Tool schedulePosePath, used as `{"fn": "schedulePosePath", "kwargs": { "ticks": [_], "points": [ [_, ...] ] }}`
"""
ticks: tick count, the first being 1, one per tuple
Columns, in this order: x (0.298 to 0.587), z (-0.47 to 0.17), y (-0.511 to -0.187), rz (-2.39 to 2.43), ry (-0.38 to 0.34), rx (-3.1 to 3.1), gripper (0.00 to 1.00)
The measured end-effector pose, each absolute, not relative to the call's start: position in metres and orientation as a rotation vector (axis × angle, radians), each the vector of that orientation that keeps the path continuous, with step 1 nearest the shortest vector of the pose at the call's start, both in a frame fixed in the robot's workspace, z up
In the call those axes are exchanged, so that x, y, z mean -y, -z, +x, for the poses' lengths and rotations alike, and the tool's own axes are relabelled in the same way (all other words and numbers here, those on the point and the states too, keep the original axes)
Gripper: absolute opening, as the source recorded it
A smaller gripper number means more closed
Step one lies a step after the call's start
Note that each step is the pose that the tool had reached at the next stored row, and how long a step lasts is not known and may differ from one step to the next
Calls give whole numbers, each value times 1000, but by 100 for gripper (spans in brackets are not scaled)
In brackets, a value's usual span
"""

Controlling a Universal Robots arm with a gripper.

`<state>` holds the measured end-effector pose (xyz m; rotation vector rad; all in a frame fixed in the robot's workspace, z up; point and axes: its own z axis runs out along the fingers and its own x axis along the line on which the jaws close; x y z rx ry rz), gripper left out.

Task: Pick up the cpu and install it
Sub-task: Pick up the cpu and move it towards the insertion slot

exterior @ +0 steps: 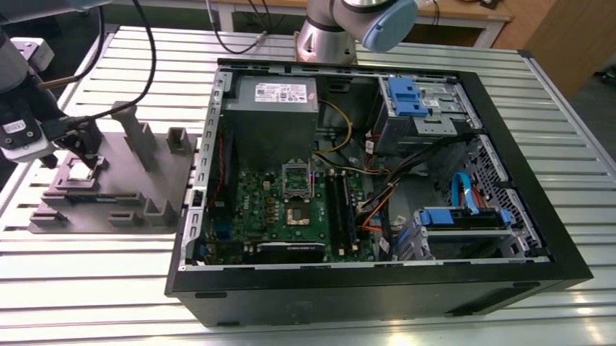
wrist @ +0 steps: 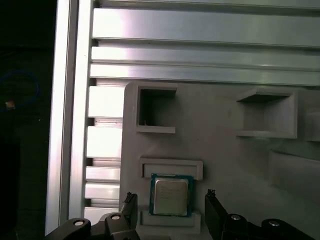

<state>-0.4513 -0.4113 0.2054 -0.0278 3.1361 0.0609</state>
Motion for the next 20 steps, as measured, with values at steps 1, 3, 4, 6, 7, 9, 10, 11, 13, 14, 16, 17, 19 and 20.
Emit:
{"fn": "schedulePosePath", "kwargs": {
  "ticks": [1,3,4,6,7,9,10,11,13,14,16,17,19,20],
  "points": [
    [411,-451,-204,-28,-61,-3136,65],
    [411,-451,-200,-28,-61,-3135,65],
    [411,-451,-198,-28,-61,-3135,65],
    [411,-451,-194,-27,-61,-3134,65],
    [411,-451,-193,-26,-61,-3134,65],
    [411,-451,-190,-24,-61,-3134,65],
    [411,-451,-189,-23,-61,-3134,65],
    [411,-451,-189,-23,-61,-3134,65],
    [411,-451,-188,-22,-61,-3135,65],
    [411,-451,-188,-22,-61,-3135,65],
    [410,-451,-187,-22,-61,-3134,65],
    [410,-451,-186,-22,-61,-3134,65],
    [410,-451,-186,-21,-61,-3134,65],
    [410,-451,-185,-21,-61,-3134,65]
  ]
}}
